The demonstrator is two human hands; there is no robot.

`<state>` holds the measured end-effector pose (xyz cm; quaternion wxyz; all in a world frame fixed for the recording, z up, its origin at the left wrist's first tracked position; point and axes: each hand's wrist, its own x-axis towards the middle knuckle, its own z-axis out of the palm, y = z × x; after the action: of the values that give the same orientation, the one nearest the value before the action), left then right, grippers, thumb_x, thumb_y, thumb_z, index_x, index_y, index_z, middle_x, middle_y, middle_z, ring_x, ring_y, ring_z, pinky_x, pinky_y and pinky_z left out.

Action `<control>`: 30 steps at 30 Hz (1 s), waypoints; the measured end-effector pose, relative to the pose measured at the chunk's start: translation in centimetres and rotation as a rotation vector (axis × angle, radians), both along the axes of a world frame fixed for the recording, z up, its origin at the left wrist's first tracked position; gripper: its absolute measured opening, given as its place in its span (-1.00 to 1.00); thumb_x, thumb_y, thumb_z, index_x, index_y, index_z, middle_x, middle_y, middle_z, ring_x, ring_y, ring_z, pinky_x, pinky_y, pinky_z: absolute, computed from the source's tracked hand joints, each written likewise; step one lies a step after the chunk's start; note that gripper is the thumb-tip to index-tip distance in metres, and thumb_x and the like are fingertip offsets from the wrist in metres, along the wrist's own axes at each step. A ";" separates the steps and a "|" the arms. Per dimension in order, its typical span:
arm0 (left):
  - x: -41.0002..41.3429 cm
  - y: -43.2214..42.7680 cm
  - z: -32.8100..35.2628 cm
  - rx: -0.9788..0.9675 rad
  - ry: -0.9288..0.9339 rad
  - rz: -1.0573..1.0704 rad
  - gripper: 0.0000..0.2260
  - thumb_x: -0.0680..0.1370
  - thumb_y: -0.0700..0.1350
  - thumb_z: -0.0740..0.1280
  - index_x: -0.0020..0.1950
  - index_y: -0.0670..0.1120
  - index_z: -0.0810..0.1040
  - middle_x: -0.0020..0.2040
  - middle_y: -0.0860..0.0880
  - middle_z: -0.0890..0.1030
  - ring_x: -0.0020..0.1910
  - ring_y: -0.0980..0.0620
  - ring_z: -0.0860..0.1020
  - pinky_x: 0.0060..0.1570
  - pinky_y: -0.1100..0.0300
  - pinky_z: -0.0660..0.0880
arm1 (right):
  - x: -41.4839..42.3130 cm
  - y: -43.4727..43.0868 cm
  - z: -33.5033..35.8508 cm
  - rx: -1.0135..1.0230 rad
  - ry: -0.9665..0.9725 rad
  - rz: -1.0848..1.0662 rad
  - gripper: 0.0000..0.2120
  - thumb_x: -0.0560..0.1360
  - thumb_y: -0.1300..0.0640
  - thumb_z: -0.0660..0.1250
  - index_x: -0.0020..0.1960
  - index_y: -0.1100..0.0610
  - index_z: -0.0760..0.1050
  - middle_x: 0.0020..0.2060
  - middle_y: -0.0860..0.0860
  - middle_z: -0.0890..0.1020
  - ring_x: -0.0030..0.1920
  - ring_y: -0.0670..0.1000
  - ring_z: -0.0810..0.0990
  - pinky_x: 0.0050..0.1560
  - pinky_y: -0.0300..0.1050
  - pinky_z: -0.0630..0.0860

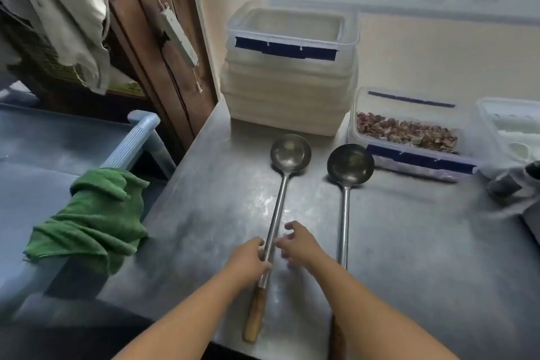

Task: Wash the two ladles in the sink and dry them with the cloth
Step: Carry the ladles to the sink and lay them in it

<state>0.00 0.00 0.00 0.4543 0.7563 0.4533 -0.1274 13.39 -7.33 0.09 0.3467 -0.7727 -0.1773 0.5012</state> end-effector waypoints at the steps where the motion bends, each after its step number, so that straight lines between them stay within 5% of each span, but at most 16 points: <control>1: 0.2 0.3 -0.5 -0.018 -0.012 0.038 -0.55 0.44 -0.14 0.42 0.31 -0.07 0.43 -0.07 0.01 0.58 -0.03 -0.01 0.59 0.07 0.07 0.56 | -0.1 0.7 -0.3 0.009 0.064 -0.052 -0.50 0.47 0.13 0.38 0.36 0.08 0.29 -0.10 0.09 0.55 -0.26 0.07 0.54 -0.31 -0.08 0.48; 4: 0.6 0.8 -1.4 -0.079 -0.008 0.092 -0.63 0.41 -0.21 0.42 0.20 -0.07 0.49 -0.24 0.06 0.50 -0.22 0.03 0.52 -0.09 0.08 0.57 | -0.5 2.2 -0.8 -0.018 0.133 -0.176 -0.60 0.48 0.19 0.38 0.26 0.11 0.34 -0.09 0.12 0.55 -0.23 0.08 0.58 -0.24 -0.06 0.57; 11: 0.2 2.7 -0.9 -0.343 -0.061 0.049 -0.66 0.44 -0.38 0.36 0.16 -0.18 0.39 -0.24 -0.04 0.39 -0.33 0.01 0.44 -0.30 0.06 0.50 | -2.2 2.9 -1.2 0.013 0.132 -0.280 -0.79 0.47 0.39 0.32 0.07 0.23 0.44 -0.14 0.16 0.60 -0.21 0.10 0.66 -0.16 -0.03 0.67; 18: -1.9 4.4 1.6 -0.414 -0.121 -0.105 -0.71 0.44 -0.32 0.39 0.08 -0.11 0.40 -0.06 -0.19 0.49 -0.18 -0.04 0.58 -0.31 0.09 0.63 | -4.9 2.7 0.4 0.046 0.210 -0.461 -0.79 0.45 0.34 0.30 0.07 0.23 0.47 -0.20 0.20 0.62 -0.25 0.15 0.63 -0.08 0.08 0.59; 23: -1.5 3.1 5.1 -0.418 -0.138 -0.312 -0.59 0.33 -0.28 0.41 0.12 -0.12 0.40 0.04 -0.22 0.51 -0.10 -0.16 0.63 -0.13 -0.29 0.60 | -6.0 -1.2 3.6 0.185 0.189 -0.610 -0.86 0.46 0.40 0.28 -0.04 0.22 0.48 -0.21 0.15 0.59 -0.28 0.07 0.68 -0.29 -0.15 0.58; 26: -0.7 0.0 7.1 -0.496 -0.162 -0.439 -0.61 0.42 -0.37 0.39 0.17 -0.15 0.37 0.10 -0.26 0.50 -0.10 -0.15 0.62 -0.16 -0.19 0.64 | -6.3 -5.4 5.5 0.279 0.157 -0.735 -0.83 0.43 0.44 0.27 -0.11 0.20 0.49 -0.21 0.15 0.56 -0.17 0.13 0.67 -0.21 -0.08 0.60; 30: 1.0 -5.8 9.1 -0.555 -0.197 -0.629 -0.63 0.46 -0.40 0.39 0.19 -0.15 0.40 0.11 -0.25 0.53 -0.09 -0.15 0.64 -0.14 -0.15 0.65 | -7.1 -12.8 7.7 0.375 0.116 -0.966 -0.81 0.46 0.43 0.29 0.05 0.26 0.49 -0.17 0.17 0.56 -0.25 0.08 0.63 -0.35 -0.13 0.56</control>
<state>0.97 -5.78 9.14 0.6205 0.7154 0.1035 -0.3040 6.31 -20.16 7.75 0.6802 -0.6620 0.1322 0.2855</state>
